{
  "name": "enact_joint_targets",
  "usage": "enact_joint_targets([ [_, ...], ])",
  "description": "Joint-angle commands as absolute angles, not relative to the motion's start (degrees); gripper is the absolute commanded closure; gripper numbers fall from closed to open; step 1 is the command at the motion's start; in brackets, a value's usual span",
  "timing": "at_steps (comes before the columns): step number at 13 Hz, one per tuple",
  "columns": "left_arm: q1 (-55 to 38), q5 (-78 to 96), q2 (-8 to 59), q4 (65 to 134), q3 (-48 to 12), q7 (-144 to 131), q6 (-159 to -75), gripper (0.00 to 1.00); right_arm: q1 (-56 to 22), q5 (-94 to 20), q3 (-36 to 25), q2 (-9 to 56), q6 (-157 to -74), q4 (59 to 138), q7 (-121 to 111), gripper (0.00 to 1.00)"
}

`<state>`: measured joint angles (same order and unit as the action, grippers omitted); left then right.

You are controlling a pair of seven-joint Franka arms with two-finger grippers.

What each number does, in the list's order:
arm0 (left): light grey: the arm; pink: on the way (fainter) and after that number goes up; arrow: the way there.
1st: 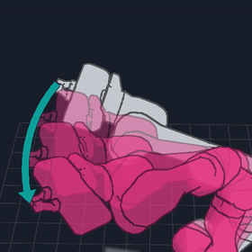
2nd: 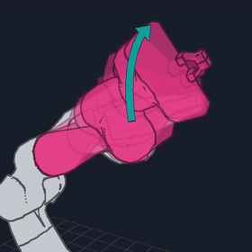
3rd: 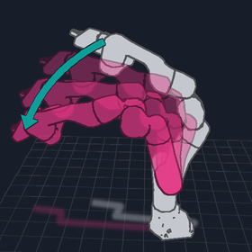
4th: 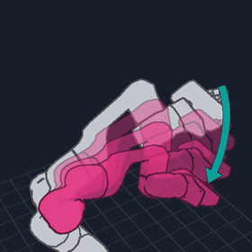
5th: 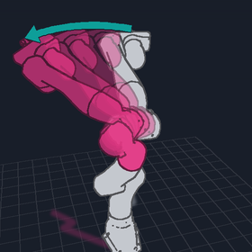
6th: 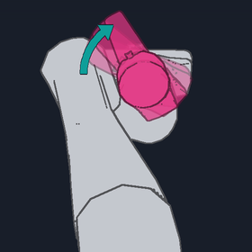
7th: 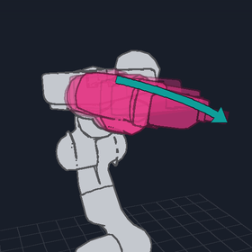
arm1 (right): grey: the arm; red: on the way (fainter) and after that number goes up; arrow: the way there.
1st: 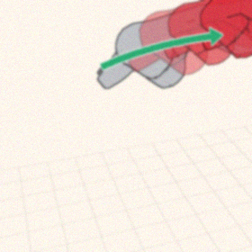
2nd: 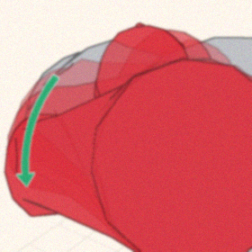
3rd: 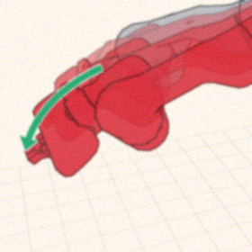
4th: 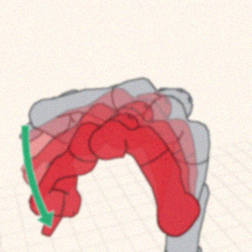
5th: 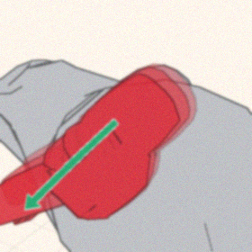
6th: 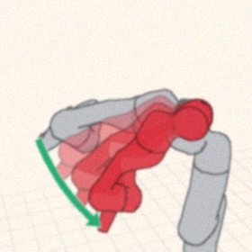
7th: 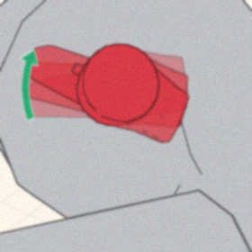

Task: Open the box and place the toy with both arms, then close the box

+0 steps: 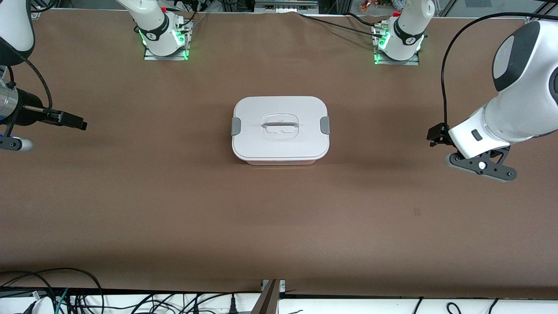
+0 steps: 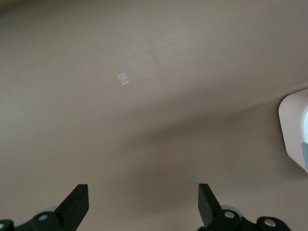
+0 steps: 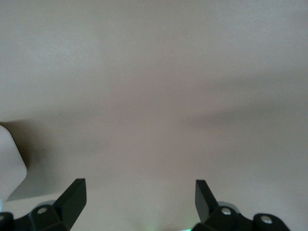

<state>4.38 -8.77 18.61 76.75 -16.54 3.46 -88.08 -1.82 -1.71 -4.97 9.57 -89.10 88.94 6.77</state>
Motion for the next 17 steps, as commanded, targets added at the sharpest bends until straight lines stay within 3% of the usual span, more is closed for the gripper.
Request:
enact_joint_targets([
  [1,0.45,-4.22,6.18,92.51,-7.93,1.58,-96.91,0.0,-1.49,-1.93,-4.57,10.11,-88.77,87.71,6.77,0.0],
  [3,-2.71,-4.39,1.77,98.32,-3.46,-0.25,-100.8,0.0,-1.49,-1.93,-4.57,10.11,-88.77,87.71,6.77,0.0],
  [5,-4.74,-4.48,1.23,99.32,-0.53,-2.11,-101.07,0.0,-1.49,-1.93,-4.57,10.11,-88.77,87.71,6.77,0.0],
  [17,-1.41,-4.04,0.0,99.14,-2.29,1.83,-100.63,0.0,-1.49,-1.93,-4.57,10.11,-88.77,87.8,6.77,0.0],
])
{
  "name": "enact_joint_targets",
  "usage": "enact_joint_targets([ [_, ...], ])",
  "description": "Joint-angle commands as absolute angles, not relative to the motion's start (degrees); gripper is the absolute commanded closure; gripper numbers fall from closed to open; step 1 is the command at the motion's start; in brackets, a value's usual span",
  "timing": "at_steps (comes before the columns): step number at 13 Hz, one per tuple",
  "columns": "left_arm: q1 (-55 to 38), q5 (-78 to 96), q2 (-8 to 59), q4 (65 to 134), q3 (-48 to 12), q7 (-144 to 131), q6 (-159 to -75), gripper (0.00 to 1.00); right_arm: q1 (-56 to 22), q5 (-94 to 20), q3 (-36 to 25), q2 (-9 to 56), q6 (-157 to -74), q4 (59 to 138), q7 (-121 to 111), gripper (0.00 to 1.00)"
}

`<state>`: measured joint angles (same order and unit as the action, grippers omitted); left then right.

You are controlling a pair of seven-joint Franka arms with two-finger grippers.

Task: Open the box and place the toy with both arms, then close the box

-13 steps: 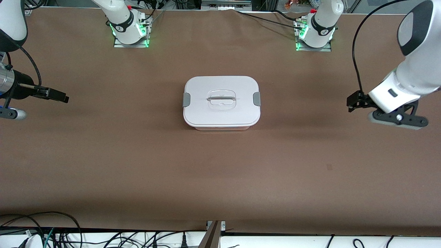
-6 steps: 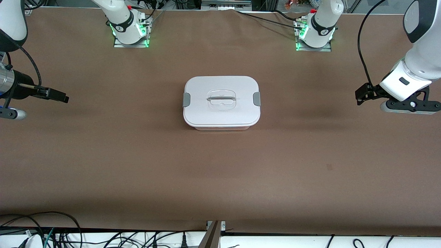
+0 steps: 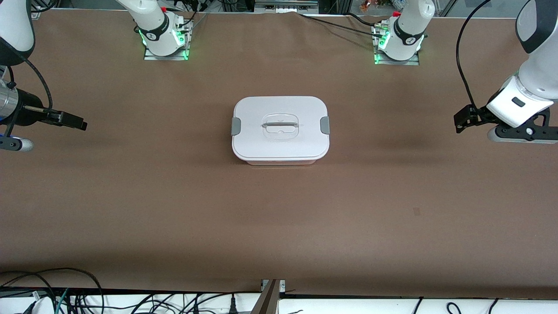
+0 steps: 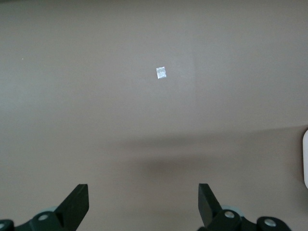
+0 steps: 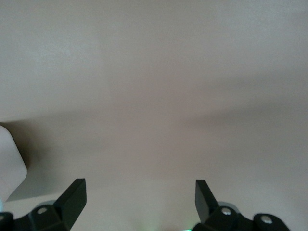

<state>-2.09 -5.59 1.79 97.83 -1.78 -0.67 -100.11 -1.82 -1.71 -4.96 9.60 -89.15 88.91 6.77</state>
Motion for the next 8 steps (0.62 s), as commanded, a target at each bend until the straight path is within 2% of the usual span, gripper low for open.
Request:
enact_joint_targets([
  [1,-1.41,-4.04,-0.09,99.14,-2.29,3.32,-100.63,0.0,-1.49,-1.93,-4.57,10.11,-88.86,87.8,6.77,0.0],
  [8,-1.41,-3.96,-0.7,99.23,-2.11,3.08,-100.46,0.0,-1.49,-1.85,-4.57,10.11,-88.86,87.8,6.68,0.0],
])
